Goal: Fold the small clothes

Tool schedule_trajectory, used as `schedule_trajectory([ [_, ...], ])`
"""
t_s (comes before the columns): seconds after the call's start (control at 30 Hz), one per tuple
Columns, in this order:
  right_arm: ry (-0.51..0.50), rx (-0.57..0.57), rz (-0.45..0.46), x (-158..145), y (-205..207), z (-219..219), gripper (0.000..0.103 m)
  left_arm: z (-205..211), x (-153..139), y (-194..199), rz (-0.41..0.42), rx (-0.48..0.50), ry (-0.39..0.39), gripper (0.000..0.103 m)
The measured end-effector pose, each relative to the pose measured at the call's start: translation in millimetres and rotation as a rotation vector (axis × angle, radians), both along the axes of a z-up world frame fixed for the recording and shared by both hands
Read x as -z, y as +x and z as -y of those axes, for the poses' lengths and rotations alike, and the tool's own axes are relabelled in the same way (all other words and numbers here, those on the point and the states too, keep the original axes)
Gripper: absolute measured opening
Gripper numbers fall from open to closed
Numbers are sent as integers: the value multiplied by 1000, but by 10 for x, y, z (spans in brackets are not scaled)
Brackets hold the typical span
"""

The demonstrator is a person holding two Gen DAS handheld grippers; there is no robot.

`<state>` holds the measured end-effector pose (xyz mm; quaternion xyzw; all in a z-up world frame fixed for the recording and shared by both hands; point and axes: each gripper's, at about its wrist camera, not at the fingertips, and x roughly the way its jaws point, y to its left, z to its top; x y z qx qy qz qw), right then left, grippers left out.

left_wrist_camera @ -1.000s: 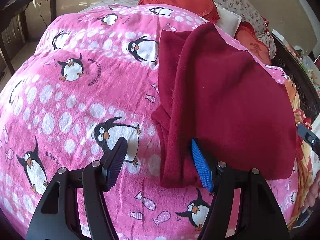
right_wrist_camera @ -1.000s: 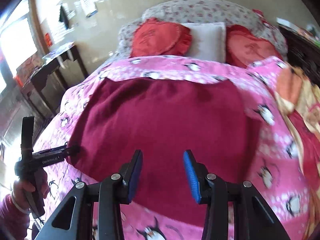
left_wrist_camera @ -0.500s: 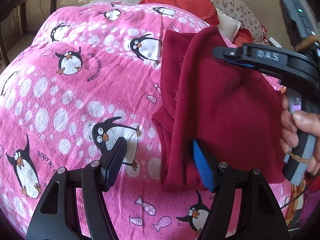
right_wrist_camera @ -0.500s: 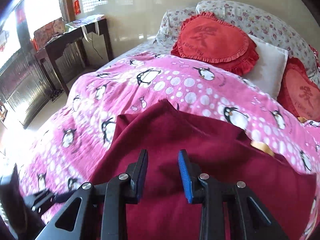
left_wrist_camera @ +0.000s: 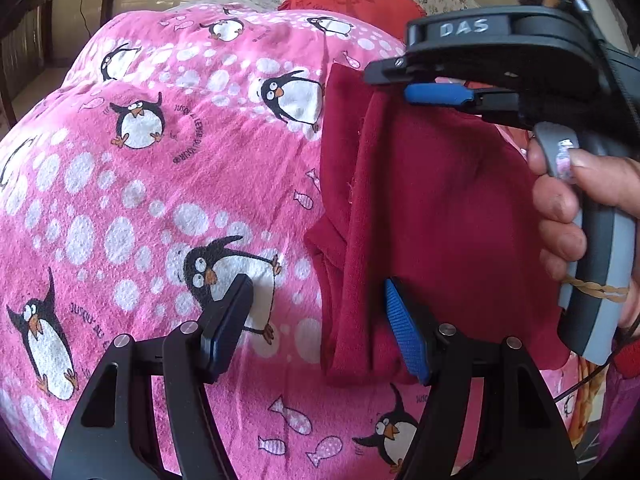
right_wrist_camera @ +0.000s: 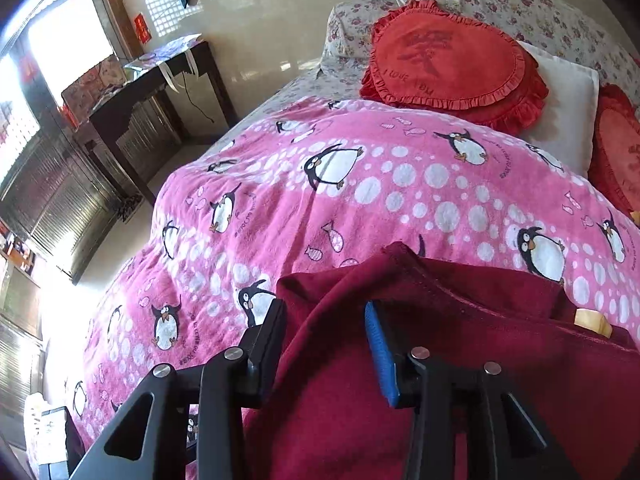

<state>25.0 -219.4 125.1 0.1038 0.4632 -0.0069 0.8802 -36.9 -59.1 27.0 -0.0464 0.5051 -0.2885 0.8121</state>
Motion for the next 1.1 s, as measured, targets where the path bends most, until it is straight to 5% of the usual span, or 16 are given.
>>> schedule_trajectory([
  [0.07, -66, -1, -56, 125, 95, -71, 35, -6, -4, 0, -7, -1, -7, 68],
  [0.17, -140, -20, -45, 137, 135, -156, 9, -39, -13, 2, -17, 1, -20, 68],
  [0.33, -119, -68, 20, -61, 121, -261, 7, -67, 3, -1, -16, -11, -29, 68],
  [0.53, -127, -79, -29, 202, 218, -242, 7, -52, -8, 1, -17, -6, -24, 68],
  [0.6, -133, -66, -31, 116, 163, -234, 22, -56, -5, 7, -16, -10, -27, 68],
  [0.67, -151, -46, -17, 1, 95, -242, 67, -47, -4, 6, -12, -12, -24, 68],
  [0.7, -172, -37, -9, -31, 85, -256, 74, -47, -5, 0, -11, -13, -23, 68],
  [0.83, -289, -52, -43, -5, 158, -406, 74, -45, -5, -7, -12, -12, -25, 68],
  [0.93, -347, -62, -143, 265, 296, -515, 77, -54, -3, -7, -13, -12, -30, 68],
  [1.03, -460, -92, -131, 443, 337, -617, 82, -57, -6, -7, -13, -10, -29, 68],
  [1.1, -440, -85, -93, 422, 292, -574, 71, -55, -14, -4, -14, -7, -25, 68],
])
